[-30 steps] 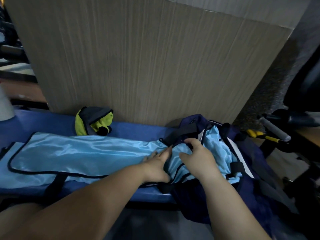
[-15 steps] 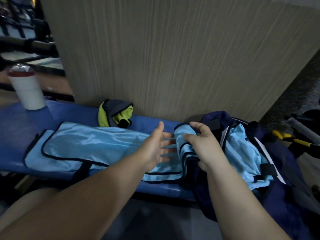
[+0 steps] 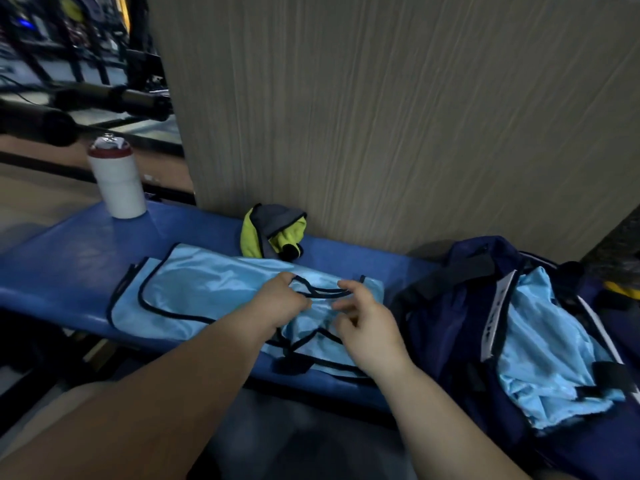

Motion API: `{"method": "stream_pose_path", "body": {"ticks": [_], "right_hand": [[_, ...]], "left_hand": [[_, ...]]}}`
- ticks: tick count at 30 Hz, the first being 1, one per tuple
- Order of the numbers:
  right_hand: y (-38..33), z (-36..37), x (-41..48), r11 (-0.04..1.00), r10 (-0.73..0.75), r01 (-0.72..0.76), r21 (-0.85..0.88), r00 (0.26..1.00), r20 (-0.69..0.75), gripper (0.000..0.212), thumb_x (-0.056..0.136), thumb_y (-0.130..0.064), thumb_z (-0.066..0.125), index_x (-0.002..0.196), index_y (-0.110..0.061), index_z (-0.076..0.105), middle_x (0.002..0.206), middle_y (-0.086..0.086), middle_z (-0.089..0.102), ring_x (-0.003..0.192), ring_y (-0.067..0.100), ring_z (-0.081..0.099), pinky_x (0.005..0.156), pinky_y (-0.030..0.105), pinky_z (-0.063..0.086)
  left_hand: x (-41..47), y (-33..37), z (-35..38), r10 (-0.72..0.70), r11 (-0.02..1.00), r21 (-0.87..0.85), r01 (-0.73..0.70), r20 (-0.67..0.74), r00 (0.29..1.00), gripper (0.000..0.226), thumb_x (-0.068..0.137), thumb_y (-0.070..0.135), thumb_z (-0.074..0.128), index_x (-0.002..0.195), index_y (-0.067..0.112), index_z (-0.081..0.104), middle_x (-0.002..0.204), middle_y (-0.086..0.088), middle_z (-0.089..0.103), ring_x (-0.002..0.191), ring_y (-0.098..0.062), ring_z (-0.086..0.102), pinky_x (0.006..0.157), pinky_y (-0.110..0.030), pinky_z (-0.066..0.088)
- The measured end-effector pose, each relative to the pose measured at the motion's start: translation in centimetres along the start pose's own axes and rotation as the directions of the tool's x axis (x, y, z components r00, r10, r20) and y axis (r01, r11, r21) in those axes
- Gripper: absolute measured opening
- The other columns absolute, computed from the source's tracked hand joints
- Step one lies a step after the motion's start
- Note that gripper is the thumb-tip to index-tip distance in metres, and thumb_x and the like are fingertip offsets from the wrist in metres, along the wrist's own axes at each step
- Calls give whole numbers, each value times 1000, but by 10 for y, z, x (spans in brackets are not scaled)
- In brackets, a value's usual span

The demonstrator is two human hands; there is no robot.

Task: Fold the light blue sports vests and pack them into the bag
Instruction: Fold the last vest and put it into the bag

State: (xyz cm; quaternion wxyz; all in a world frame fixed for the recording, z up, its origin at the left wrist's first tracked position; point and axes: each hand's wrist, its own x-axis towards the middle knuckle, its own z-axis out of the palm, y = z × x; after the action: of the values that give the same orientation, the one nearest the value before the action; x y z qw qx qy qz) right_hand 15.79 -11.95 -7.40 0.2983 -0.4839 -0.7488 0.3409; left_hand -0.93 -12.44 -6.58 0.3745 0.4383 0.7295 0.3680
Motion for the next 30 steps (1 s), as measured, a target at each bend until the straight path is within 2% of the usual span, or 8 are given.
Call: {"method": "stream_pose_path", "body": {"ticks": [3,5,13,16,23,26,28,30], "right_hand": [[6,-1,1,933,-180,139,-331,979,-95,39,90,-16,60,128,-24,60,113,-4,65,111,16,55,99,31,44],[10,-3,1,886,-147,132,-444,989,0,41,91,-30,61,132,-29,57,129,-4,59,126,17,46,108,34,36],[19,-3,0,905,53,81,-417,952,301,83,85,-61,62,154,-40,20,164,-9,10,151,11,3,122,41,13],[20,-4,-2,851,107,123,-511,911,399,80,92,-58,53,155,-43,5,165,-10,-5,151,12,-11,123,44,4],[17,1,-5,806,117,176,-565,889,443,68,98,-57,40,152,-49,0,164,-10,-12,149,16,-19,121,47,-7],[15,4,-4,795,26,232,-560,910,413,55,101,-48,41,151,-49,19,165,-8,-1,151,17,-12,121,47,-4],[16,5,-6,784,-115,288,-549,938,328,40,98,-40,50,137,-44,51,157,-4,27,148,22,14,120,43,13],[18,3,-4,751,-263,344,-564,939,222,28,86,-33,61,112,-35,71,122,-3,53,122,24,44,103,41,40]], "left_hand": [[2,-7,-3,-7,998,-63,5,-32,999,28,90,12,59,116,22,57,85,-4,62,72,-19,57,61,-26,43],[5,-10,-6,-10,993,-114,4,-53,999,26,93,13,55,118,21,57,84,-2,59,72,-17,55,62,-25,42],[18,-10,-19,-69,973,-228,47,-89,994,44,93,18,60,135,13,46,99,-5,60,91,-21,59,86,-33,49],[22,-6,-25,-48,988,-151,31,-110,993,55,90,13,62,139,15,38,95,-3,58,82,-16,57,78,-30,46],[8,5,-14,328,935,259,-244,-359,874,50,80,12,61,128,27,54,135,6,46,127,-21,36,105,-32,30],[-9,14,1,503,852,255,-458,-149,852,39,83,11,60,118,27,60,121,9,55,117,-14,47,101,-28,37],[-18,15,7,408,834,363,-414,98,908,34,88,18,58,120,28,58,120,9,57,113,-15,54,97,-30,43],[-18,10,10,287,757,538,-372,238,928,40,90,24,55,130,29,52,131,6,53,120,-17,52,100,-31,41]]}}
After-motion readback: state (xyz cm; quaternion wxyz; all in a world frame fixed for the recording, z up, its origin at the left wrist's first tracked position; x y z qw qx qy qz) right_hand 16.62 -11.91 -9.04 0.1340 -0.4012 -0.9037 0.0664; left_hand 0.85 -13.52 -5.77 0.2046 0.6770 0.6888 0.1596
